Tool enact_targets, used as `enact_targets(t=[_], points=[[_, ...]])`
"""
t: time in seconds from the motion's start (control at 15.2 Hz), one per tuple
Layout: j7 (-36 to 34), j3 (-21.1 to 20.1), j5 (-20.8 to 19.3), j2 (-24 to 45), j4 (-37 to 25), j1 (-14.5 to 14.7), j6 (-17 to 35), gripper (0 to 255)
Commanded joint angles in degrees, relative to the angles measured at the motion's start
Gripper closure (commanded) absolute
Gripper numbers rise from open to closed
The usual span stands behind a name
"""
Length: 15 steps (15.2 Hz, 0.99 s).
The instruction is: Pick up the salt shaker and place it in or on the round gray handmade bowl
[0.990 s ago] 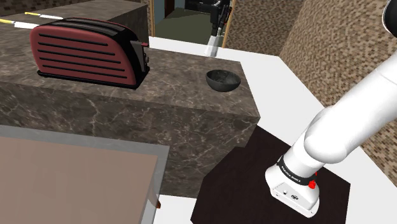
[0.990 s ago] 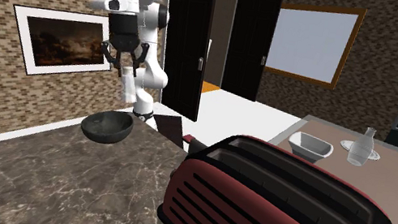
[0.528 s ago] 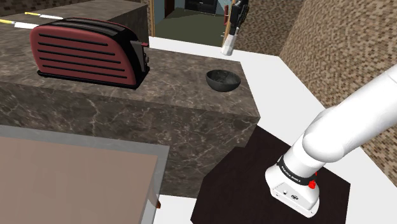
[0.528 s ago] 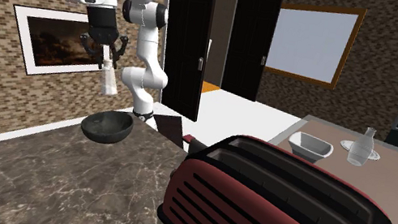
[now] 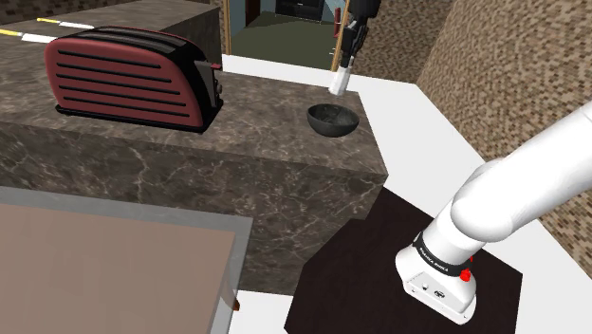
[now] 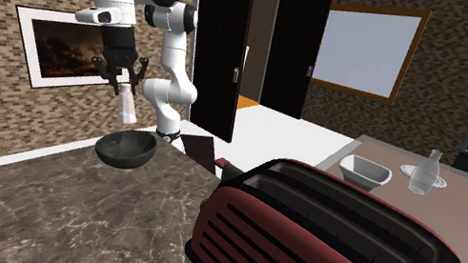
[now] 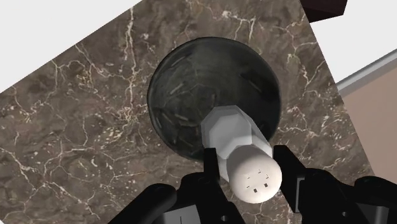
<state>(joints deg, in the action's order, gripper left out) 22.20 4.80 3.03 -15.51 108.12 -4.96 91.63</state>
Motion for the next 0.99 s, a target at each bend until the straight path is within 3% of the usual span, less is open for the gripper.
enact_targets(t=[0.0,0.66,0.92], points=[[0.1,0.0,0.0,-0.3,1.8,0.0,1.4,255],[0.5,0.0,0.0,-1.0,10.5,-0.1,9.5,255],[0.5,0.0,0.0,-1.0,10.5,-0.1,9.5,255]])
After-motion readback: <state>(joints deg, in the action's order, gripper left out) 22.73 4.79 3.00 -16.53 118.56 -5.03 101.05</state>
